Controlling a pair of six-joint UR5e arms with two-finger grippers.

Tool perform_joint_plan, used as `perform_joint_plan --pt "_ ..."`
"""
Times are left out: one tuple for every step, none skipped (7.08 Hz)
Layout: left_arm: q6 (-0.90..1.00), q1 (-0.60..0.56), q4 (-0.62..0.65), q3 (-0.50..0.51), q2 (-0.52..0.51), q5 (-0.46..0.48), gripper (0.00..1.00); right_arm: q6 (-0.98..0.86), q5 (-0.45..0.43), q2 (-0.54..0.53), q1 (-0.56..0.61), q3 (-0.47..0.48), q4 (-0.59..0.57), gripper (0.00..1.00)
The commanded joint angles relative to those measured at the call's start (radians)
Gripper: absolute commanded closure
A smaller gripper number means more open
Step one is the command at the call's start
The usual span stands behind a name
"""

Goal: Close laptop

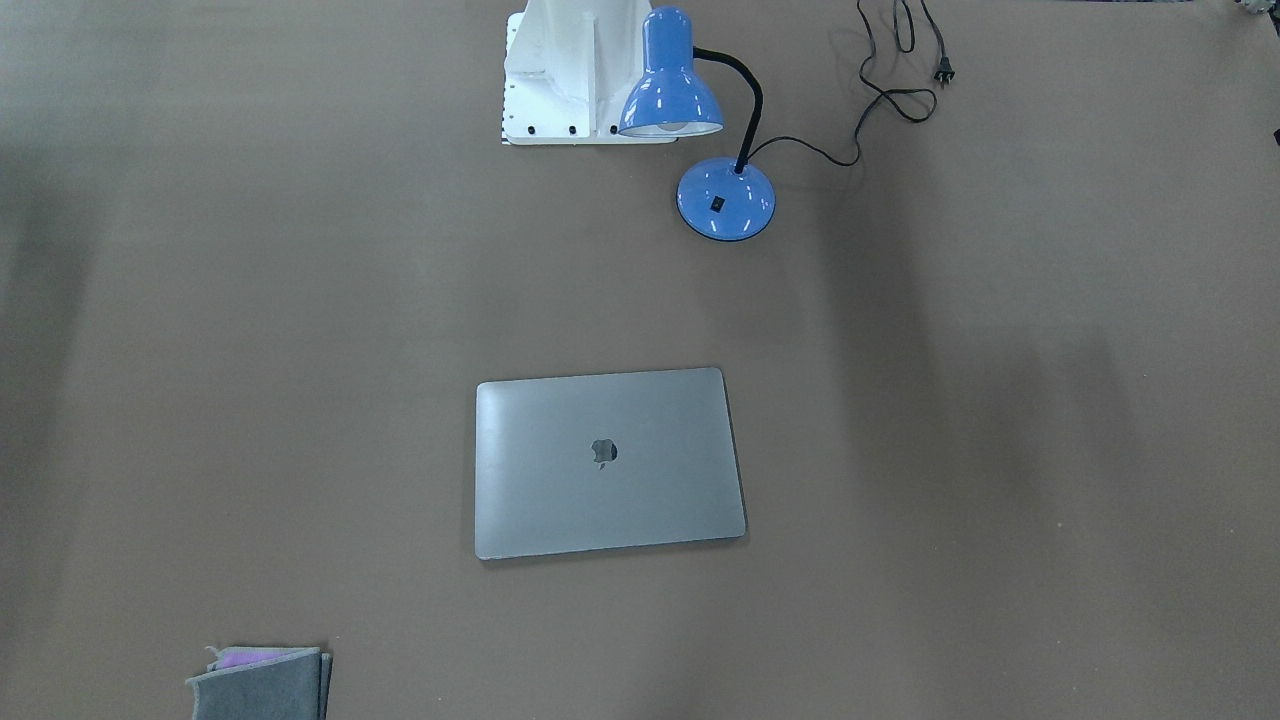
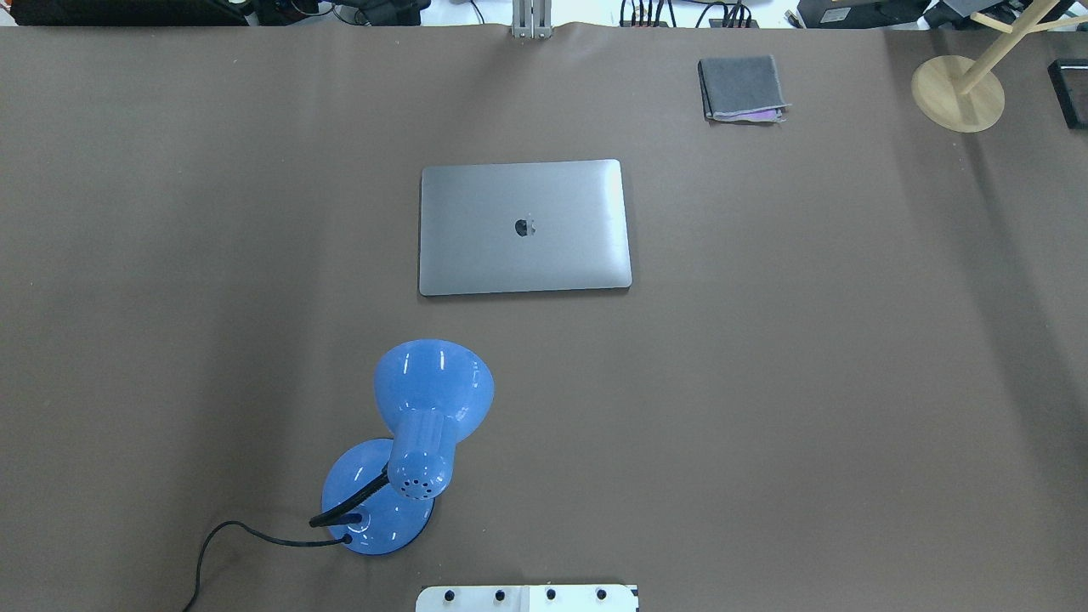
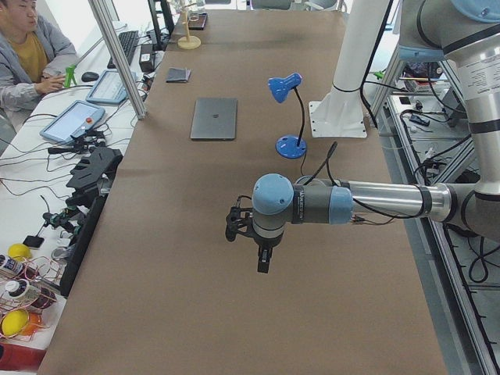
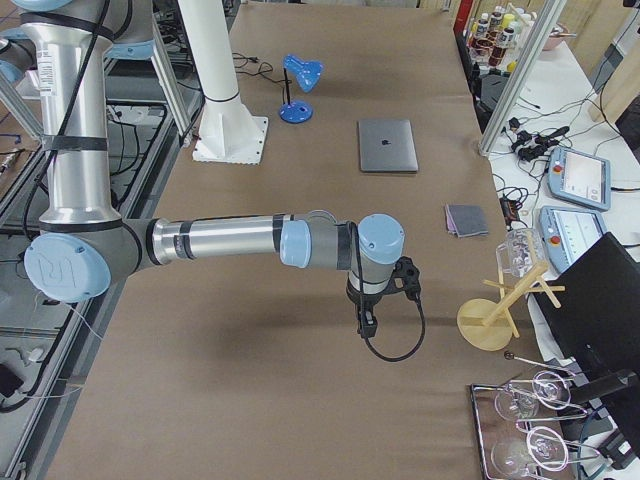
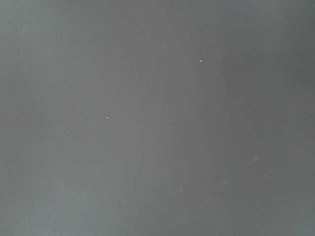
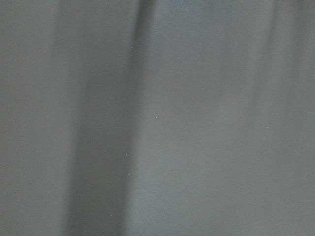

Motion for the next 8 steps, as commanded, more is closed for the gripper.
perform_joint_plan --pt "0.0 -0.031 0.0 0.016 -0.011 0.013 0.02 -0.001 -0.002 -0.003 -0.002 0.001 0.0 0.0" --pt "-0.004 -0.082 0.0 0.016 -0.02 0.046 0.02 -0.003 -0.002 -0.003 -0.002 0.001 0.0 0.0" --pt "-0.004 -0.085 0.003 0.01 -0.024 0.066 0.02 -0.004 -0.002 -0.004 -0.002 0.001 0.0 0.0" --pt "-0.006 -0.085 0.003 0.007 -0.021 0.067 0.02 -0.004 0.006 -0.01 -0.002 0.001 0.0 0.0" --pt "-0.009 -0.085 0.003 0.008 -0.016 0.067 0.02 -0.006 0.006 -0.01 -0.002 0.002 0.0 0.0" --pt "-0.021 -0.084 0.003 0.01 -0.016 0.067 0.02 -0.006 0.006 -0.01 -0.002 0.002 0.0 0.0" --pt "-0.021 -0.085 0.005 0.011 -0.014 0.067 0.02 -0.006 0.006 -0.012 -0.002 0.002 0.0 0.0" --pt "-0.021 -0.085 0.005 0.01 -0.011 0.065 0.02 -0.004 0.006 -0.012 -0.002 0.002 0.0 0.0"
